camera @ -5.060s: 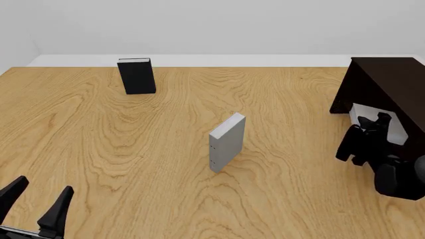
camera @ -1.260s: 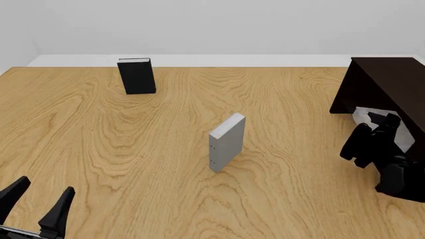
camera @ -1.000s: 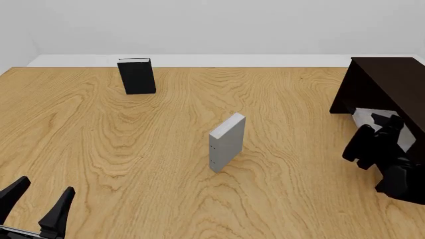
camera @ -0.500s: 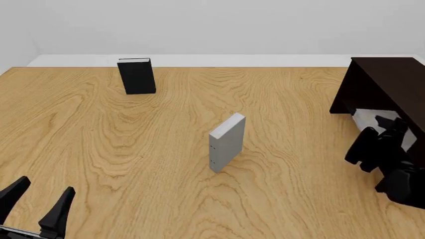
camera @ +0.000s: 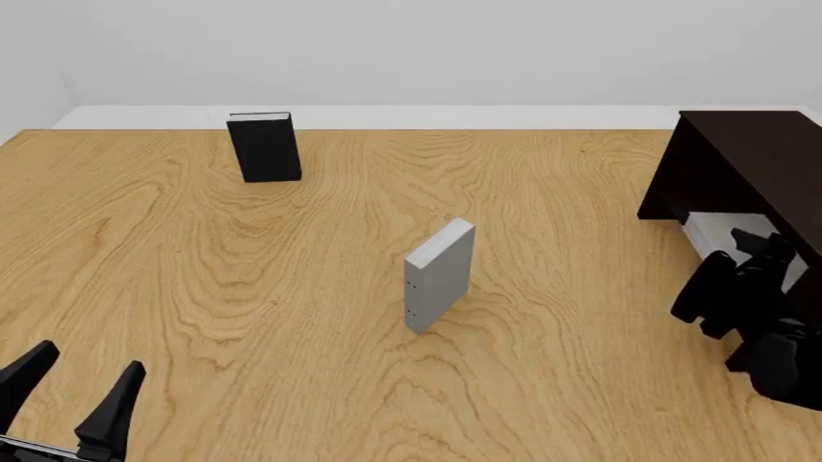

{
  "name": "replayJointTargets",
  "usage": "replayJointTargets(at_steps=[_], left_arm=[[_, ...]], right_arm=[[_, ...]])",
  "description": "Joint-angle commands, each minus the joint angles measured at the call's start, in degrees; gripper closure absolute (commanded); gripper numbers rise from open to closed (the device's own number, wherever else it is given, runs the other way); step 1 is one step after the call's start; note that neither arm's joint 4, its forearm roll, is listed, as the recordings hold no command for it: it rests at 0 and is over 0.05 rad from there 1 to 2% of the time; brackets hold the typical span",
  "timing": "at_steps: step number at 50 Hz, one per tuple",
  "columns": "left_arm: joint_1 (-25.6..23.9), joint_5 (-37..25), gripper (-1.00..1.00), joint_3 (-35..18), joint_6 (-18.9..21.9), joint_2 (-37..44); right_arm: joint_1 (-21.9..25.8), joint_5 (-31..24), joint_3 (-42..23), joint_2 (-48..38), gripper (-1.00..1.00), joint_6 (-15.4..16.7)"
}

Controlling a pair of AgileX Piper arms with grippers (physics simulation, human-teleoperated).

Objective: Pick up the book on the right and place it on the cabinet shelf.

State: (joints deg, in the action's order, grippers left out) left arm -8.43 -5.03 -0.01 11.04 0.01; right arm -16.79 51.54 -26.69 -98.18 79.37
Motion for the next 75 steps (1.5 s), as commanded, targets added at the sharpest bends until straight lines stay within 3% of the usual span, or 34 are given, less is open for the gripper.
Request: replayJointTargets(at_steps=[1,12,35,62,75], left_arm=[[0.0,0.0,-1.00,0.0,0.1,0.0],[-0.1,0.2,-1.00,0.0,0.2,0.0],[0.0,0.2,-1.00,0.0,0.2,0.0],[0.0,0.1,-1.00,0.0,0.0,0.0],[0.3,0.4,-1.00,0.0,0.0,0.0]], right_arm=[[-2.1,-0.3,1.0,0.3,-1.00,0.0],[-1.8,0.0,1.3,0.3,-1.00,-0.1],[3.9,-1.8,-1.2,0.2,-1.00,0.2],[9.8,-7.8,-5.2,4.8,-1.00,-0.2],[13.3,-14.6,-8.4,10.4,-1.00,-0.5]])
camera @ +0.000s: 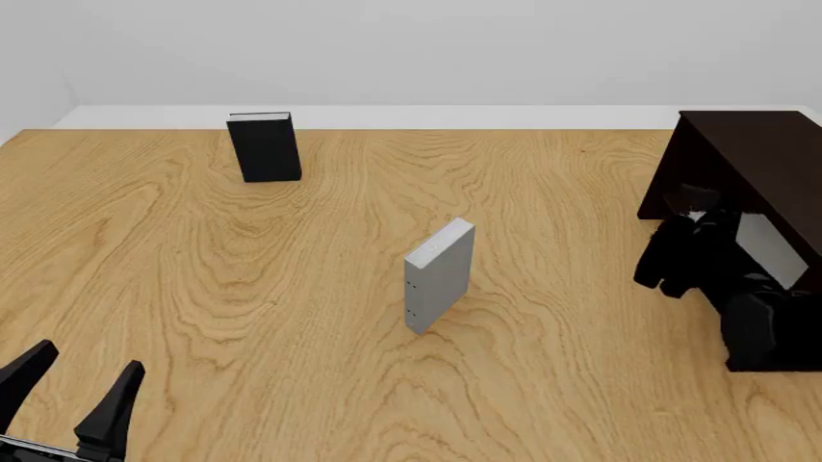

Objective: Pick up the book on the right and place it on the cabinet shelf.

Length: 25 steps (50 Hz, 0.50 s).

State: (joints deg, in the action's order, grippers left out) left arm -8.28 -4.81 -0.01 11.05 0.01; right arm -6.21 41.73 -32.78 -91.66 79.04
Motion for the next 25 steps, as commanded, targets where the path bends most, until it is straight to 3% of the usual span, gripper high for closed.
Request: replayJointTargets(at_steps=[1,14,25], left_arm=[[0.1,0.2,-1.00,0.0,0.0,0.0],[0.1,0.4,-1.00,0.0,0.1,0.0],[0.4,0.7,-1.00,-0.2,0.8,0.0]], right_arm=[[2.9,-5.7,-2.6,4.7,-1.00,-0.3],[6.0,-10.1,-2.4,11.7,-1.00,0.1],[8.2,-14.9,0.1,21.8,-1.00,-2.2]])
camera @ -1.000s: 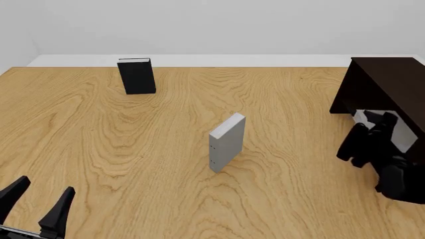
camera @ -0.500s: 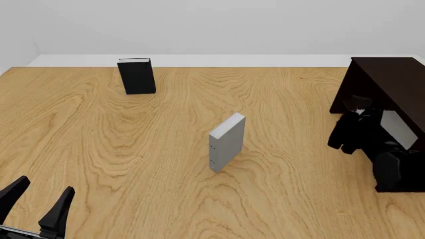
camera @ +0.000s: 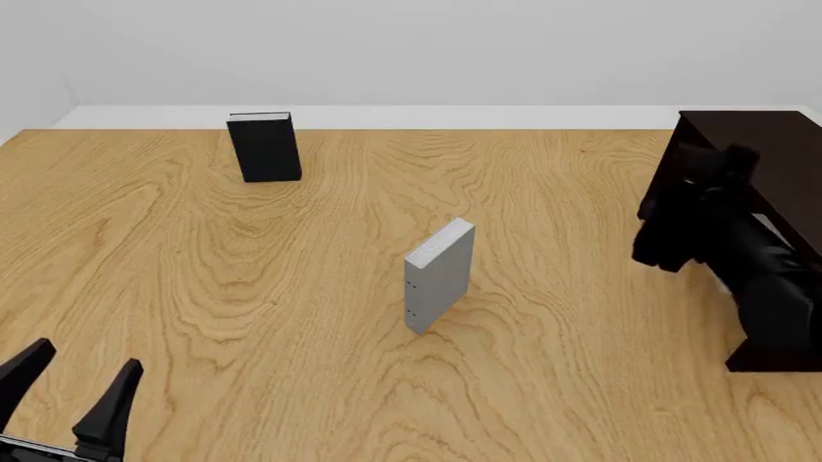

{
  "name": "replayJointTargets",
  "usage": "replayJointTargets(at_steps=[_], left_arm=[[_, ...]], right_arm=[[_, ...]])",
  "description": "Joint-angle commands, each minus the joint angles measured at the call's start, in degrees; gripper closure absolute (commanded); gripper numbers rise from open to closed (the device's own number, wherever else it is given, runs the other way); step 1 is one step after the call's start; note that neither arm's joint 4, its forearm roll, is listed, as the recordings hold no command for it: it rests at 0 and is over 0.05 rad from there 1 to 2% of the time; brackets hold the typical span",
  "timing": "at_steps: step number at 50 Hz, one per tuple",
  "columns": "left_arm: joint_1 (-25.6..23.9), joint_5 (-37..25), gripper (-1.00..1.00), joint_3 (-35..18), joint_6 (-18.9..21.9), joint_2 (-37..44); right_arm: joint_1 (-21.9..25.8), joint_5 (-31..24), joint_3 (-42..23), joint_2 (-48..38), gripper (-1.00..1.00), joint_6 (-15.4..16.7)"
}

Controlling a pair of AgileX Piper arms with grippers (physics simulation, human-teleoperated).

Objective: Pick up the book on the right and place it on the cabinet shelf.

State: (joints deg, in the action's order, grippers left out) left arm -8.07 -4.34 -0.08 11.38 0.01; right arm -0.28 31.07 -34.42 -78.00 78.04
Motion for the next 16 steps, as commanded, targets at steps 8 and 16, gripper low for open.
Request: replayJointTargets(at_steps=[8,16], left_arm=[[-0.1,0.2,-1.00,-0.5,1.4,0.0],[0.2,0.2,-1.00,-1.2,2.2,0.0]], right_arm=[[3.4,-10.7,3.3,17.5,-1.00,-1.6],[3.8,-16.6,4.4,25.6,-1.00,-1.9]])
